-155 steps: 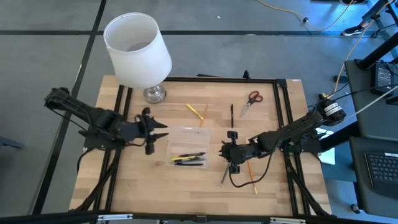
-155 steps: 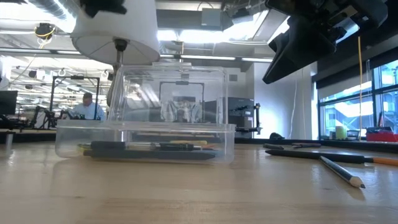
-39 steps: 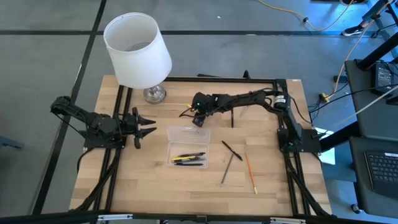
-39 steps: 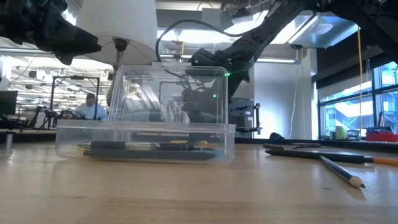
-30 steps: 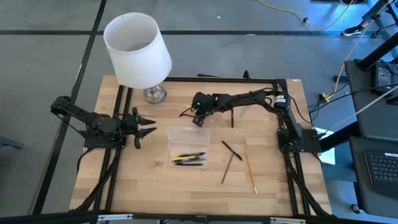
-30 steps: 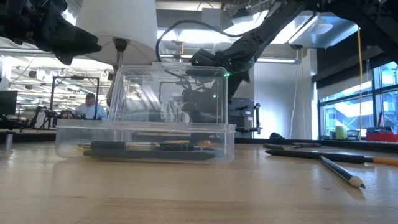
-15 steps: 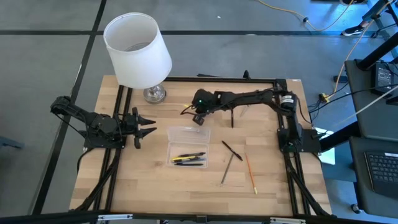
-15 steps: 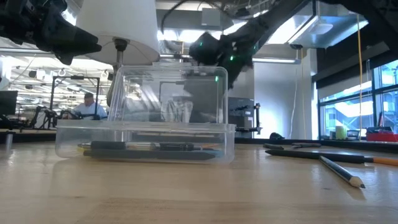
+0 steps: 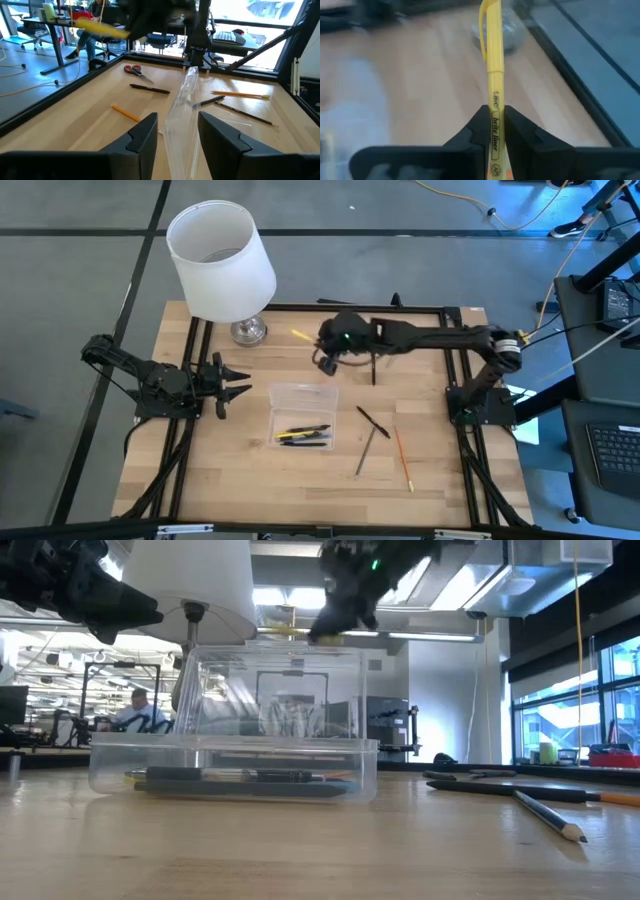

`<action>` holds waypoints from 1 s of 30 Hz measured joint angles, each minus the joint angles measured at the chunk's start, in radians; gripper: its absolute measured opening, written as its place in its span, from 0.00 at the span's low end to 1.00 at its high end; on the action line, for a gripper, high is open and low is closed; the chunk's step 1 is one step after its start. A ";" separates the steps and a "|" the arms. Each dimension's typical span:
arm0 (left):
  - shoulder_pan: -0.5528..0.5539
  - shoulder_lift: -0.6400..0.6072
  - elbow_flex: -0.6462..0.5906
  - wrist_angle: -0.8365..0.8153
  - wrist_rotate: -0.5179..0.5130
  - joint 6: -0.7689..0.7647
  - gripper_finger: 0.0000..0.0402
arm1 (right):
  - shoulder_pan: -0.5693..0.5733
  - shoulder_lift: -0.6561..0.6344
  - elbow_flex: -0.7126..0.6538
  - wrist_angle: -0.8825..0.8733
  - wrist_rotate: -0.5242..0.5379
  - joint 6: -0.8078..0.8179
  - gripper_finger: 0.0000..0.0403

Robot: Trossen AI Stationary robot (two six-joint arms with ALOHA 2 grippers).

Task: Pick & place school supplies into a supply box
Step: Put the yellow pen into the transparent supply box

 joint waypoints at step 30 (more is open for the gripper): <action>0.000 0.000 0.000 0.000 0.000 0.000 0.33 | 0.488 0.288 -0.001 0.016 0.235 0.082 0.12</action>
